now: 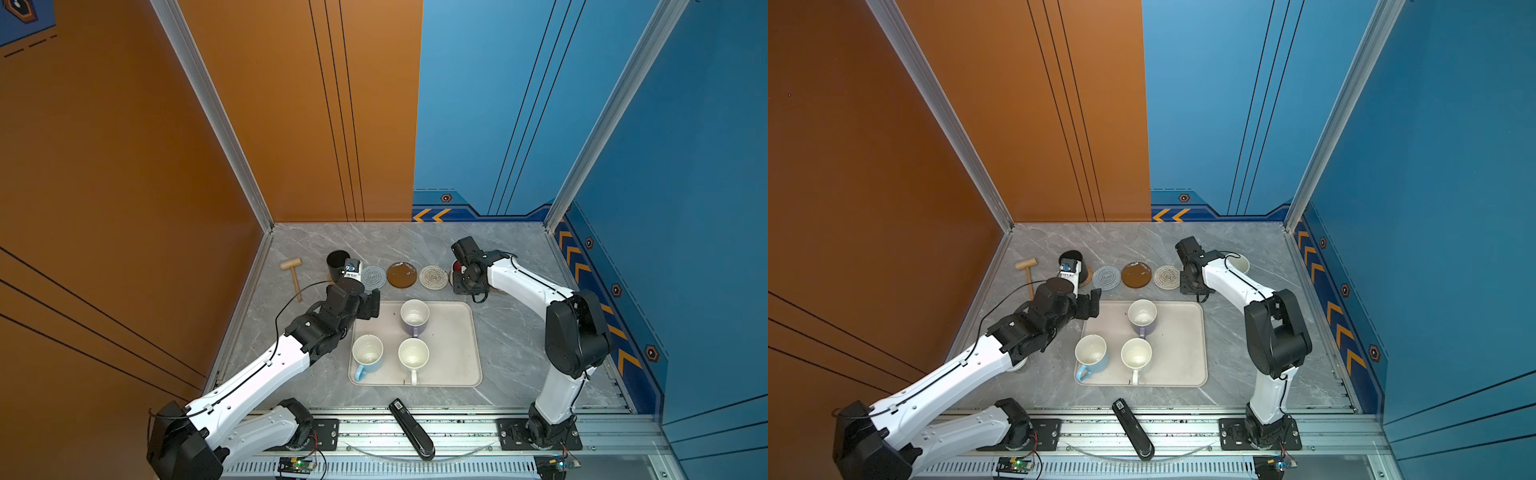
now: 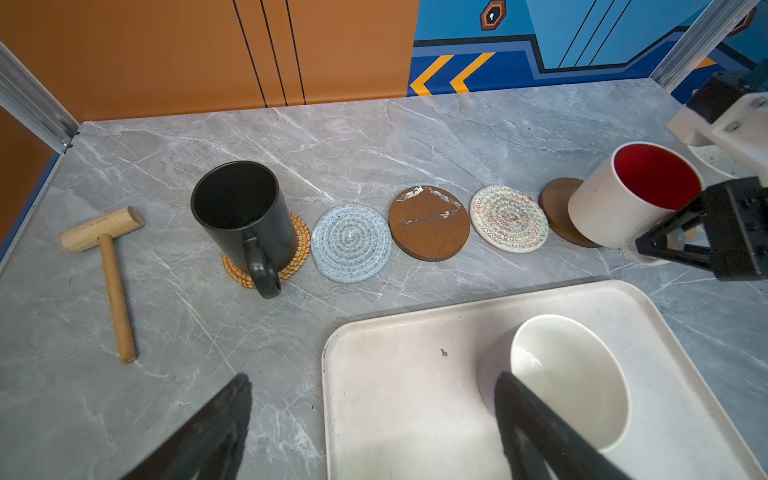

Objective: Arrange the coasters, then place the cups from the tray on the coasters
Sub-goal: 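Lower the red-lined mug onto the plain wooden coaster beside the speckled mug, then open the right gripper and release the red-lined mug on the coaster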

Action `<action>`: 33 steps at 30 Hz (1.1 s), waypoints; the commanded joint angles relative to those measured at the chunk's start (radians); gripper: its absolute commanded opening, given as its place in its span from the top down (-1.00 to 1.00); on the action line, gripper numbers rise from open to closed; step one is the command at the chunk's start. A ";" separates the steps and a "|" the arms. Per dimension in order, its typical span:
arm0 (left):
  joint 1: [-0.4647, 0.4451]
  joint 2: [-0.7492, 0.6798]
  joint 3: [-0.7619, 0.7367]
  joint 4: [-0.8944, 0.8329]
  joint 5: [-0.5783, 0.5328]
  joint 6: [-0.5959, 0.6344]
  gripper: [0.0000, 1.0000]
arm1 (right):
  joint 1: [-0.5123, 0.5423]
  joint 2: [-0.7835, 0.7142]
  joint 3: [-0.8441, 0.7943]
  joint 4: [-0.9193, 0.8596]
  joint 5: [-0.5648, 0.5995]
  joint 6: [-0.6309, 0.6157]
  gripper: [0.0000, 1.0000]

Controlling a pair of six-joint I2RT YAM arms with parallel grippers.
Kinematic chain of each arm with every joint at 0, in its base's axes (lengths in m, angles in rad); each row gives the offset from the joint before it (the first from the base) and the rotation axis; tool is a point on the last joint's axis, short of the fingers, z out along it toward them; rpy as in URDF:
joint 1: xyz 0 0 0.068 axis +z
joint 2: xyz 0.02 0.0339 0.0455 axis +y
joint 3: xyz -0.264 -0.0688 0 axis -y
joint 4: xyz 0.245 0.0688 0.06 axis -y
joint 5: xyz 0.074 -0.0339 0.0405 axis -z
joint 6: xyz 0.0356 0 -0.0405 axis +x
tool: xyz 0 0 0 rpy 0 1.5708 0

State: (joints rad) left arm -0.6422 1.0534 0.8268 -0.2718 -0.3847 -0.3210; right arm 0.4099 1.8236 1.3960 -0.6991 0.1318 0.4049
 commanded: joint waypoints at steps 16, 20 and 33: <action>0.009 -0.021 0.035 -0.030 0.008 -0.001 -0.83 | -0.059 0.072 0.098 0.072 -0.035 -0.068 1.00; 0.009 -0.020 0.035 -0.032 0.009 -0.003 -0.83 | -0.064 0.077 0.097 0.070 -0.040 -0.068 1.00; 0.009 -0.016 0.036 -0.033 0.009 -0.006 -0.83 | -0.084 0.092 0.093 0.072 -0.057 -0.072 1.00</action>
State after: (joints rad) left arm -0.6415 1.0523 0.8326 -0.2817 -0.3847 -0.3214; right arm 0.3328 1.9064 1.4567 -0.6617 0.0776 0.3542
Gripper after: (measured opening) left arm 0.916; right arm 0.122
